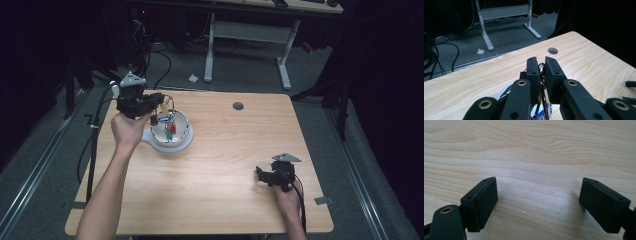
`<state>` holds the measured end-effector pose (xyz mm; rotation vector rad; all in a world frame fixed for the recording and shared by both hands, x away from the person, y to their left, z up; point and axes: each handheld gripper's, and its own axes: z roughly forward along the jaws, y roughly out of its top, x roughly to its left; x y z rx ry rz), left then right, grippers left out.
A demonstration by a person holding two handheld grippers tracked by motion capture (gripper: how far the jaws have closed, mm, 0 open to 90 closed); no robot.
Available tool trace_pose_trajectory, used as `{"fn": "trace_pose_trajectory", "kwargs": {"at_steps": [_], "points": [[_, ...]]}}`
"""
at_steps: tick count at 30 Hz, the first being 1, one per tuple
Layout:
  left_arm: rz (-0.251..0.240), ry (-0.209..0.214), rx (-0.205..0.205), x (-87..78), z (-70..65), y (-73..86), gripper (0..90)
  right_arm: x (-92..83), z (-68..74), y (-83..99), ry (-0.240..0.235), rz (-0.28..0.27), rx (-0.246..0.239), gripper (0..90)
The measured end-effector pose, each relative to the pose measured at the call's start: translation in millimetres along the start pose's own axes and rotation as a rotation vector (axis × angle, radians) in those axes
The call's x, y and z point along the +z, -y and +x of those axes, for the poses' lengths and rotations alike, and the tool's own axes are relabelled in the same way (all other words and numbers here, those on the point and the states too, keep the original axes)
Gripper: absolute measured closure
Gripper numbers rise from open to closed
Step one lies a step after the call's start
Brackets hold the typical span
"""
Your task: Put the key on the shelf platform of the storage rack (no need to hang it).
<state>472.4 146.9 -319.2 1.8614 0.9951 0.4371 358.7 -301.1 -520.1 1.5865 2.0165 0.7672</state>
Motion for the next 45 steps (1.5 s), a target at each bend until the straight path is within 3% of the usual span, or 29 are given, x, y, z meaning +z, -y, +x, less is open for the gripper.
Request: {"fn": "trace_pose_trajectory", "kwargs": {"at_steps": [16,41,45], "points": [[0.023,0.013,0.003,23.8,2.1,14.8,82.3,-0.1,0.0,0.0,0.000,0.000,0.001,15.4],[0.053,0.040,-0.027,43.7,7.0,38.2,82.2,0.0,0.0,0.0,0.000,0.000,0.000,15.4],[0.066,0.038,-0.017,48.2,5.5,41.3,82.2,0.0,0.0,0.0,0.000,0.000,0.000,15.4]]}}
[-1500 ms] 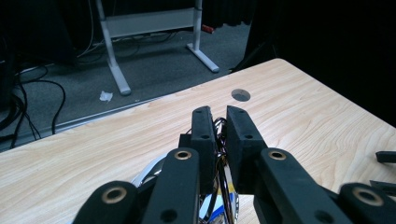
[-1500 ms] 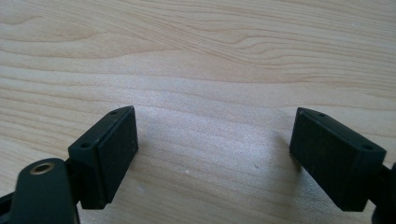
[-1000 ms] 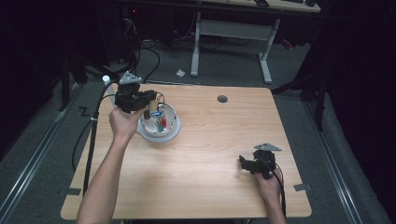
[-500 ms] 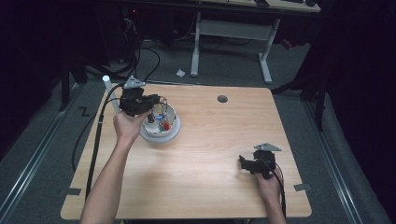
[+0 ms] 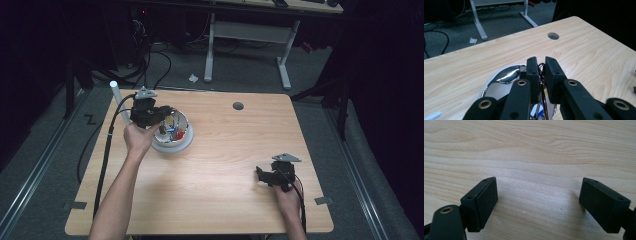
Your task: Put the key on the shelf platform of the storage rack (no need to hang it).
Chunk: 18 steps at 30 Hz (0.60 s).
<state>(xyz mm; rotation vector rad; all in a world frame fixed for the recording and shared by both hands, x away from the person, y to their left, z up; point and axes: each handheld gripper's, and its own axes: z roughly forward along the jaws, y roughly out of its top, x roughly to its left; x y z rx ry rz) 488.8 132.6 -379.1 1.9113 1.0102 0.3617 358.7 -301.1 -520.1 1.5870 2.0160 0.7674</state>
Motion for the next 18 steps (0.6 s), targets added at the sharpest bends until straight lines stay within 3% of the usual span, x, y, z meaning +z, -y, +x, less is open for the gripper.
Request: {"fn": "trace_pose_trajectory", "kwargs": {"at_steps": [18], "points": [[0.040,0.001,-0.025,17.8,3.4,13.8,82.2,0.0,0.0,0.0,0.000,0.000,0.000,15.4]]}}
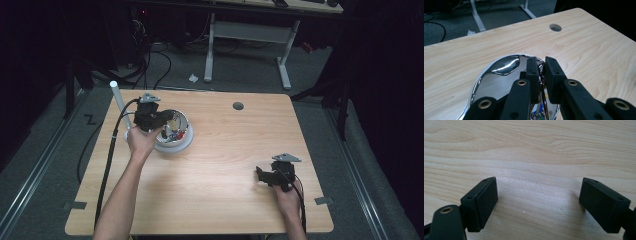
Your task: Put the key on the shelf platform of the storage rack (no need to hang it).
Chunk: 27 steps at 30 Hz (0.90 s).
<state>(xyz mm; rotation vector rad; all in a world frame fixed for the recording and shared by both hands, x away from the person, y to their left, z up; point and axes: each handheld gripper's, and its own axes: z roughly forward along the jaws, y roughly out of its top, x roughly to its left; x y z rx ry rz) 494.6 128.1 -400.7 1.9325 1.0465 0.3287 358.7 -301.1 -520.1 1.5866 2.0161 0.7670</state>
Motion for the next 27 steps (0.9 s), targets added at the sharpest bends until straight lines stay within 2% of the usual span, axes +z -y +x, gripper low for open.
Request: {"fn": "trace_pose_trajectory", "kwargs": {"at_steps": [13,19,23,27], "points": [[0.050,-0.016,0.018,13.1,-1.0,5.6,82.1,0.0,0.0,0.1,0.000,0.000,0.000,15.4],[0.055,-0.023,0.004,15.4,2.9,9.3,82.0,0.0,0.0,0.1,0.001,0.000,0.000,15.4],[0.084,-0.038,0.005,16.3,5.7,12.2,81.7,-0.1,0.0,0.1,0.000,0.000,0.001,15.4],[0.091,-0.045,-0.008,17.0,8.4,14.5,81.5,-0.1,0.0,0.0,0.000,0.000,0.000,15.4]]}}
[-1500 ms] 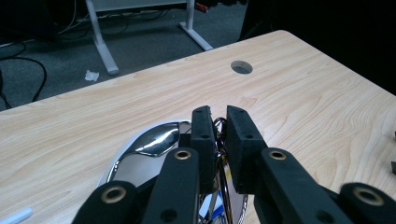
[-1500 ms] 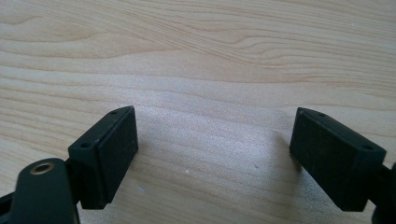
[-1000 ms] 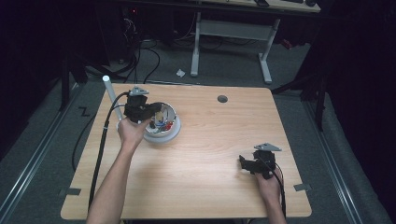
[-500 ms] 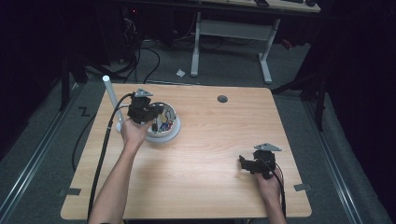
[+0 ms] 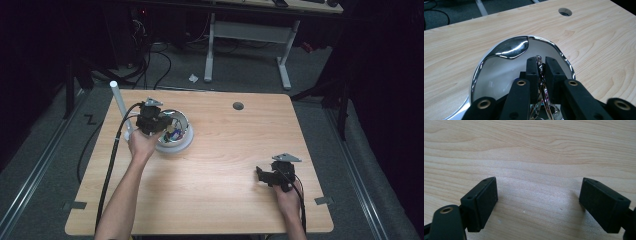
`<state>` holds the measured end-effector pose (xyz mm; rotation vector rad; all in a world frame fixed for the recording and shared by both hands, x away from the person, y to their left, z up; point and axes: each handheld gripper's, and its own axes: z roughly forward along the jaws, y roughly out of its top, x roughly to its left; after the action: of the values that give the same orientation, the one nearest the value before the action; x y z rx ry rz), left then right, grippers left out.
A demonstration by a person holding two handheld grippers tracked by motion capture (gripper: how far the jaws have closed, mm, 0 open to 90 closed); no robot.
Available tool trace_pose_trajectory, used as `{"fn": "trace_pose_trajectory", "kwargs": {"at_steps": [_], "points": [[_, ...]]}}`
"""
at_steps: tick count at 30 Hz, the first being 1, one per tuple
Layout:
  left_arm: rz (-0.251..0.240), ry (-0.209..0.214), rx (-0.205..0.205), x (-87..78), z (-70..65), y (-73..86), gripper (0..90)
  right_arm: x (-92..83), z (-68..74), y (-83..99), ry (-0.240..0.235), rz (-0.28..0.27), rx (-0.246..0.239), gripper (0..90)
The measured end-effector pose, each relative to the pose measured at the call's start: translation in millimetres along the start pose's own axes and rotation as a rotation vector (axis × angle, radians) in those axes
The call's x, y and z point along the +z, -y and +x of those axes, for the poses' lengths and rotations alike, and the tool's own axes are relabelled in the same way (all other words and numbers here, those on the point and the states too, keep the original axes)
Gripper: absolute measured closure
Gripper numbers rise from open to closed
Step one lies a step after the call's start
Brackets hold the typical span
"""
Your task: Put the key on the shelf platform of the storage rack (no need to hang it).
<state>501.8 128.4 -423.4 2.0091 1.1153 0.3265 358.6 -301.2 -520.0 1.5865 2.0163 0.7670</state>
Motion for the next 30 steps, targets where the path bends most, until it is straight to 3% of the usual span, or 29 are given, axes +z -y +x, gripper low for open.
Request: {"fn": "trace_pose_trajectory", "kwargs": {"at_steps": [6,10,17,21,30], "points": [[0.018,-0.020,-0.007,0.1,3.2,0.8,80.8,0.0,0.0,0.0,0.000,0.000,0.001,15.4],[0.019,-0.034,-0.021,-0.5,5.0,1.6,76.6,0.0,0.1,0.0,0.000,0.000,0.001,15.4],[-0.003,-0.057,-0.010,-9.0,3.1,0.8,66.3,0.0,0.0,0.0,0.000,0.000,0.001,15.4],[-0.022,-0.061,0.003,-21.0,-2.3,-1.2,56.2,0.0,0.1,0.0,0.001,0.000,0.002,15.4],[-0.056,-0.063,-0.012,-47.1,-4.5,-3.5,46.6,0.0,0.1,0.0,0.000,0.000,0.002,15.4]]}}
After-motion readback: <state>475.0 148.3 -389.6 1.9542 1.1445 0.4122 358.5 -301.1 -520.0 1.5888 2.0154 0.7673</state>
